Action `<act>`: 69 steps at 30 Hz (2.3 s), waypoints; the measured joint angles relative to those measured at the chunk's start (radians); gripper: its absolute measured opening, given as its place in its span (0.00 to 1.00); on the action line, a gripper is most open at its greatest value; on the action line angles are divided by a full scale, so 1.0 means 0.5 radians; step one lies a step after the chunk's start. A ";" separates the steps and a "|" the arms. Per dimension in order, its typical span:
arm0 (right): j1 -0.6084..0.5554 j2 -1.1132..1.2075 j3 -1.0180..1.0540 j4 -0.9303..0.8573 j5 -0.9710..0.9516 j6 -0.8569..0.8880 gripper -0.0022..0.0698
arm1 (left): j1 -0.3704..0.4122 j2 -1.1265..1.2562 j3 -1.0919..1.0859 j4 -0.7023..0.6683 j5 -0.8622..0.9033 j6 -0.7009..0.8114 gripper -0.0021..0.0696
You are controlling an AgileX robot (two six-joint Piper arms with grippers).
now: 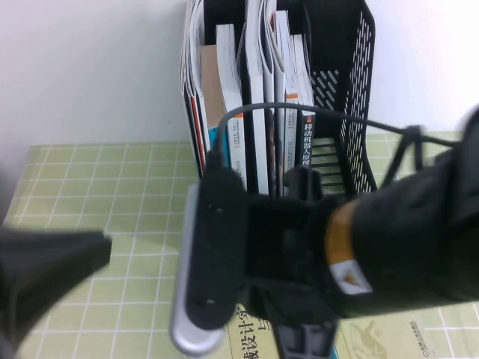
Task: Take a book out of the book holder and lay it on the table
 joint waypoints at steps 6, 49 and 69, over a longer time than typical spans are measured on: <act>0.000 -0.228 0.108 0.323 0.010 -0.120 0.03 | 0.000 -0.436 0.522 -0.433 -0.284 0.320 0.03; -0.001 -2.223 1.793 -1.154 -0.213 1.912 0.03 | 0.000 -0.016 1.361 -2.383 -0.762 2.424 0.03; -0.001 -2.223 1.793 -1.154 -0.161 1.928 0.03 | 0.000 -0.016 1.361 -2.421 -0.772 2.454 0.03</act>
